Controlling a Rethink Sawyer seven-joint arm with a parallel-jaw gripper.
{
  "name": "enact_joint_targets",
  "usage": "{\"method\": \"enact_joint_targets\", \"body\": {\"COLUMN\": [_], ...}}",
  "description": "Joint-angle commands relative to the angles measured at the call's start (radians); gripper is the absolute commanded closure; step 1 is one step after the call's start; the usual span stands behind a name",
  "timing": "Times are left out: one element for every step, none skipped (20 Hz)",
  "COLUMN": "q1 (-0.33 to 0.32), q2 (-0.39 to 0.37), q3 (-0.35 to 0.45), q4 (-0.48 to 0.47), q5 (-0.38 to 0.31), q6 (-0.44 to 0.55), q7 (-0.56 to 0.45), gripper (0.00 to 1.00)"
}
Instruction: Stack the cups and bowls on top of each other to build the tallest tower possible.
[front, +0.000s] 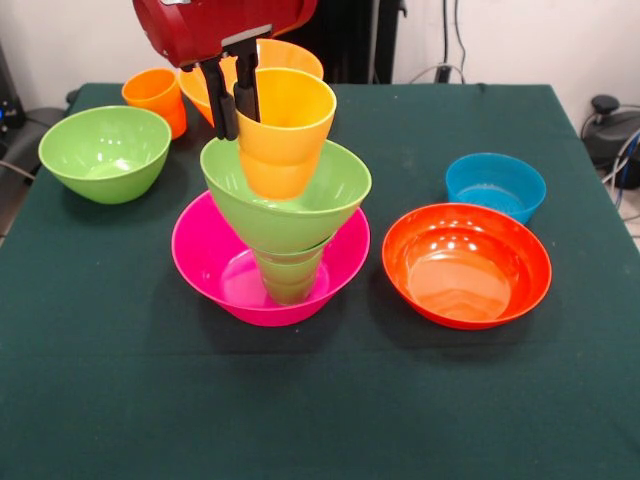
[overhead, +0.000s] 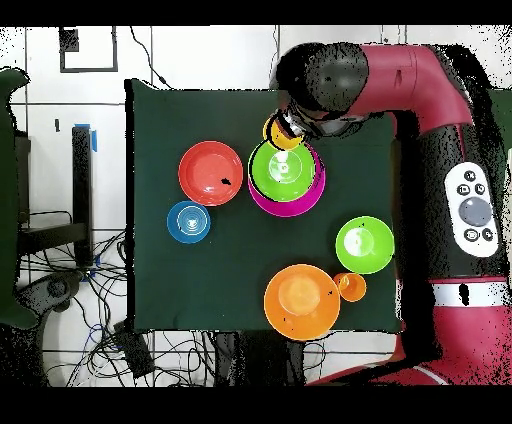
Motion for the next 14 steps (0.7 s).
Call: {"method": "enact_joint_targets", "body": {"q1": [0.014, 0.015, 0.014, 0.014, 0.013, 0.013, 0.012, 0.012, 0.012, 0.011, 0.013, 0.012, 0.012, 0.013], "q2": [0.038, 0.039, 0.039, 0.038, 0.036, 0.035, 0.033, 0.030, 0.030, 0.030, 0.031, 0.032, 0.033, 0.034], "q3": [-0.019, -0.019, -0.019, -0.020, -0.019, -0.020, -0.021, -0.021, -0.021, -0.021, -0.022, -0.021, -0.021, -0.022], "q4": [0.075, 0.074, 0.075, 0.078, 0.082, 0.084, 0.088, 0.092, 0.094, 0.095, 0.094, 0.095, 0.096, 0.094], "q5": [-0.024, -0.024, -0.024, -0.024, -0.023, -0.023, -0.024, -0.024, -0.024, -0.023, -0.024, -0.024, -0.023, -0.023], "q6": [-0.027, -0.026, -0.027, -0.029, -0.033, -0.035, -0.039, -0.044, -0.046, -0.047, -0.045, -0.047, -0.048, -0.048], "q7": [-0.162, -0.163, -0.161, -0.159, -0.157, -0.154, -0.152, -0.149, -0.148, -0.147, -0.147, -0.146, -0.145, -0.143], "gripper": [1.00, 1.00, 1.00, 1.00, 1.00, 1.00, 1.00, 1.00, 1.00, 1.00, 1.00, 1.00, 1.00, 1.00]}}
